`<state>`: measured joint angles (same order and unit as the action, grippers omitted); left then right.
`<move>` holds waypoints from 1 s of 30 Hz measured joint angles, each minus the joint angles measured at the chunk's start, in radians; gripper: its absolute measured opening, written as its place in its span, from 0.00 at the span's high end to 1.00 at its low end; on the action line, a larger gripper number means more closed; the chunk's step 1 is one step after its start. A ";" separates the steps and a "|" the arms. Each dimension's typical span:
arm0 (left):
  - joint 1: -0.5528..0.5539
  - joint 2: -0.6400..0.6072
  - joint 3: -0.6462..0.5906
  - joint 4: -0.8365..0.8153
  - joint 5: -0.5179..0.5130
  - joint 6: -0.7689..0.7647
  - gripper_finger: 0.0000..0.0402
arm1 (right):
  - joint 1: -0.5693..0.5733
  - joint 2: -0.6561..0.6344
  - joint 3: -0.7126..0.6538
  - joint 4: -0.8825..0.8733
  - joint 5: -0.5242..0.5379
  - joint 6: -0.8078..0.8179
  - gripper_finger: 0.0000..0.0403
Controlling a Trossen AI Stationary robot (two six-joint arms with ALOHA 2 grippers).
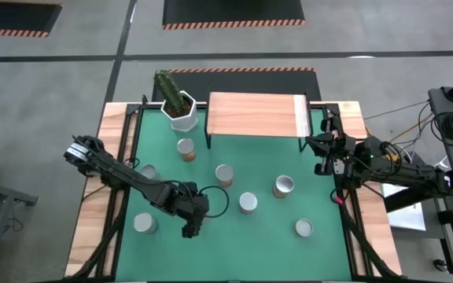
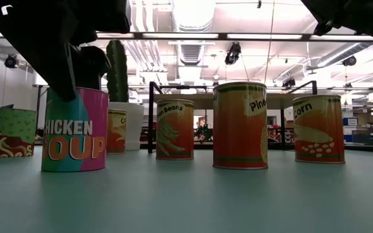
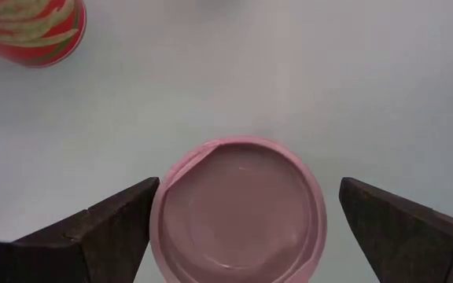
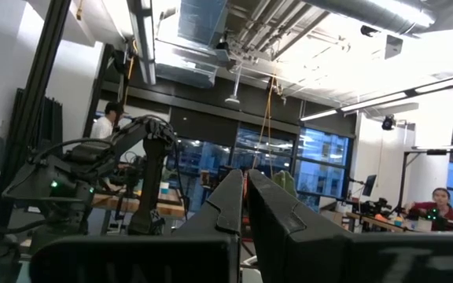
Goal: Pick and place cans onto a shelf
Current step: Put the canned chicken soup on the shelf
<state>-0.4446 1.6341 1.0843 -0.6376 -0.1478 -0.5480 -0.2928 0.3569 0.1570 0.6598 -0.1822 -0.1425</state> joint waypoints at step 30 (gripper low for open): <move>0.017 -0.010 0.134 -0.191 0.033 0.050 0.31 | 0.000 0.000 0.000 -0.001 0.000 0.000 0.98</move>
<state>-0.4272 1.6238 1.2184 -0.8287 -0.1144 -0.4976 -0.2931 0.3569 0.1570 0.6590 -0.1822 -0.1421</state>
